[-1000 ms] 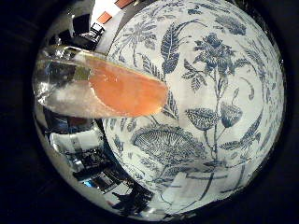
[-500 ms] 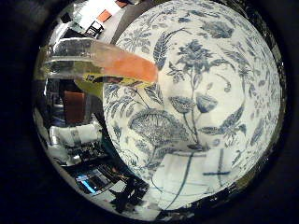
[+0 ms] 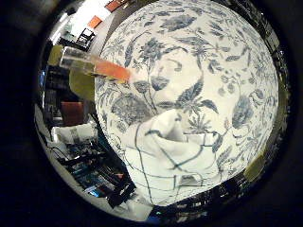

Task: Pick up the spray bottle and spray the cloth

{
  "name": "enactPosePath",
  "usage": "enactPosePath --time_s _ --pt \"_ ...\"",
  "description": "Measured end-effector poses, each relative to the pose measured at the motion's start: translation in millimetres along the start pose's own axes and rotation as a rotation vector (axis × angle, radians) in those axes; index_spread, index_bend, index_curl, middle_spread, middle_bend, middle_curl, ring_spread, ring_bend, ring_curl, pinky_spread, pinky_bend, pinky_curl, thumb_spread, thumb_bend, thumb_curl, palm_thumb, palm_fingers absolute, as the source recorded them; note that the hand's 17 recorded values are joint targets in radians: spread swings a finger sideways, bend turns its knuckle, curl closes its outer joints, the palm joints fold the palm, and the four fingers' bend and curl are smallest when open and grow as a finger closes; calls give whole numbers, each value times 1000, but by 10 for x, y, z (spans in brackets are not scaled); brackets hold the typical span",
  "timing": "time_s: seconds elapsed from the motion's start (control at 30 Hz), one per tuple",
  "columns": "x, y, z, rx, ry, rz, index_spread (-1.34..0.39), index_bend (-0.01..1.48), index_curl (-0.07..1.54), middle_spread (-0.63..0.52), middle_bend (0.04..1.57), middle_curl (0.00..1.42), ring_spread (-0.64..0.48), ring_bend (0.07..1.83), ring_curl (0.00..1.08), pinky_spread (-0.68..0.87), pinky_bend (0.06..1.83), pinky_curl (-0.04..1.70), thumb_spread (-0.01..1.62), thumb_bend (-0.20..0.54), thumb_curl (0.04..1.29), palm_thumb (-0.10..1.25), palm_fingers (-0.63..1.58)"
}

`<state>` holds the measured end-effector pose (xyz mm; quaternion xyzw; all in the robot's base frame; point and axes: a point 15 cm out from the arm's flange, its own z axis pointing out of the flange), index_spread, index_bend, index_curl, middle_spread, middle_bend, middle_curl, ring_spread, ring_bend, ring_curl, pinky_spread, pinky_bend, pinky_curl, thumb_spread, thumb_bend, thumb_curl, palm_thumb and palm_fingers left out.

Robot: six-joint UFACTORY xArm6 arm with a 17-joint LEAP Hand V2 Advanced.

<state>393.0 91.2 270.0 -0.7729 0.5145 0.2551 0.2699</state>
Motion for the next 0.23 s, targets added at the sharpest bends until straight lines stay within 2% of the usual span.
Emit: enactPosePath --time_s 0.23 --pt "20 22 -118 20 10 6 -280 174 324 13 353 385 105 452 284 375 513 388 994 -24 492 794 236"
